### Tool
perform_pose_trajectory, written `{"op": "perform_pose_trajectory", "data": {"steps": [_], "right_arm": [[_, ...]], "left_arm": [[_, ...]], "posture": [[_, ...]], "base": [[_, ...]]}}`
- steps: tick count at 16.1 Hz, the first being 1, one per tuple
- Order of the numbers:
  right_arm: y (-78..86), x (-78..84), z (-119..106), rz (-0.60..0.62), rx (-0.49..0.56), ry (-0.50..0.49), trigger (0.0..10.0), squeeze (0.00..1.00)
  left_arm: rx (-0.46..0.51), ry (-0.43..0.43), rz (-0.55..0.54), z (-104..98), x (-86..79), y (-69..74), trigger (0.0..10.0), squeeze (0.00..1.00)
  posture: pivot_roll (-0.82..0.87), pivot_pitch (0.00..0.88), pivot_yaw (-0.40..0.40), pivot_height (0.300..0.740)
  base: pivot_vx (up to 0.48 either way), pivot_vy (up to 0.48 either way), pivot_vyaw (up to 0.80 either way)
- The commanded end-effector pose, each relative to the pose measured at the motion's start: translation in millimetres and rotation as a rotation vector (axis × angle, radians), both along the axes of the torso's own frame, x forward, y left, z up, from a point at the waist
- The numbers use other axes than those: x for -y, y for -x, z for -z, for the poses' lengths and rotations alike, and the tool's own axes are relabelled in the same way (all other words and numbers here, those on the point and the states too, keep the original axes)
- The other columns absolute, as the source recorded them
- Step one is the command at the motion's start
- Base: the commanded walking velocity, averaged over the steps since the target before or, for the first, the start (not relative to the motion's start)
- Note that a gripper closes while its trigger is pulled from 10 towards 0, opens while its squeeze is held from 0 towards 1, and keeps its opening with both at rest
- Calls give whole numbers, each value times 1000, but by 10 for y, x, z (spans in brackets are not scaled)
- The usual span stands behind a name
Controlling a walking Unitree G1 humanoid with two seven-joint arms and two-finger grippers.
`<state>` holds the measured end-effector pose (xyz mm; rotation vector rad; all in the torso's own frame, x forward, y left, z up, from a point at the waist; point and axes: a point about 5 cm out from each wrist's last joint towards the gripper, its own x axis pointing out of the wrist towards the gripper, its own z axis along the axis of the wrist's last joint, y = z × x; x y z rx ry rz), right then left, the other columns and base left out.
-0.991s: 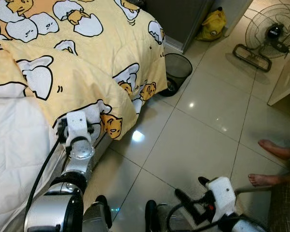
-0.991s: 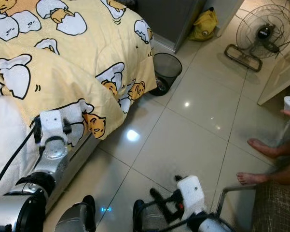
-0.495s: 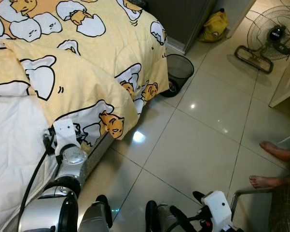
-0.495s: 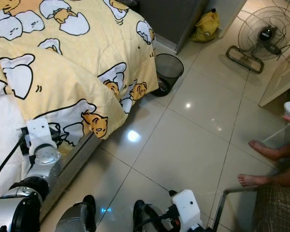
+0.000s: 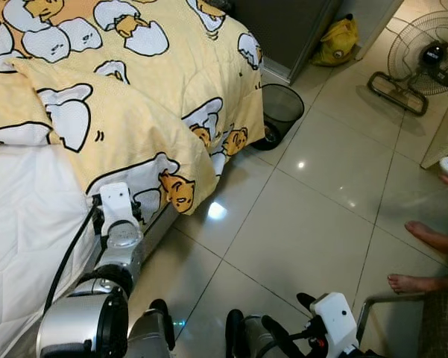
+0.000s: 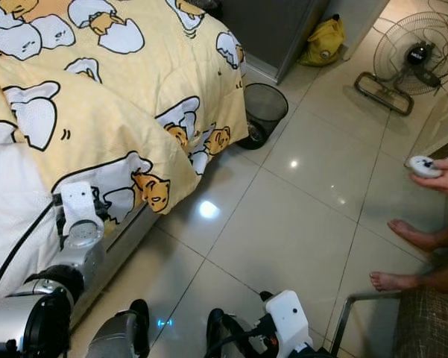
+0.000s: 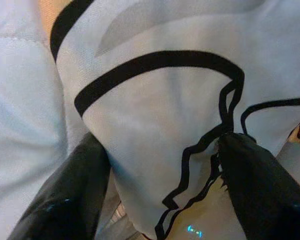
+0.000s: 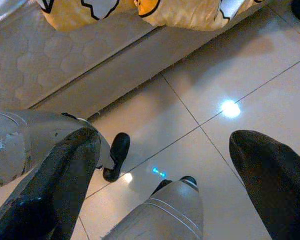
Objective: Clean up the room
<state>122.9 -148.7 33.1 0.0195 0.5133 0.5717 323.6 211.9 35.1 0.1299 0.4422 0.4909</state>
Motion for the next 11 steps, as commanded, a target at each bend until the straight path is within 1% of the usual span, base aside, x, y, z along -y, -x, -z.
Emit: {"op": "perform_pose_trajectory", "data": {"steps": [1, 3, 4, 6, 8, 9, 11], "right_arm": [[47, 63, 1, 17, -18, 19, 10000, 0], [75, 88, -9, 30, -21, 25, 10000, 0], [89, 96, 2, 39, -28, 22, 10000, 0], [97, 82, 20, 51, -37, 11, 10000, 0], [69, 52, 33, 49, -36, 3, 10000, 0], [44, 33, 29, 43, -31, -5, 10000, 0], [-1, 25, 33, 30, -20, -4, 10000, 0]], "left_arm": [[-53, 7, 40, 73, 55, 32, 0, 0], [-55, 34, 22, 76, 42, 34, 0, 0], [-54, 29, 36, 68, 50, 24, 0, 0], [-56, 24, 89, 79, 88, 22, 0, 0], [-59, 34, 157, 95, 157, 16, 0, 0], [-62, 48, 178, 101, 186, 12, 0, 0], [-64, 50, 198, 95, 212, 1, 0, 0]], "posture": [[-281, 260, -139, 740], [-284, 261, -139, 740], [-277, 258, -136, 740], [-263, 251, -131, 740], [-249, 239, -127, 740], [-247, 236, -127, 740], [-246, 223, -124, 740]], "base": [[0, 0, 0], [0, 0, 0], [0, 0, 0], [0, 0, 0], [0, 0, 0], [0, 0, 0], [0, 0, 0]]}}
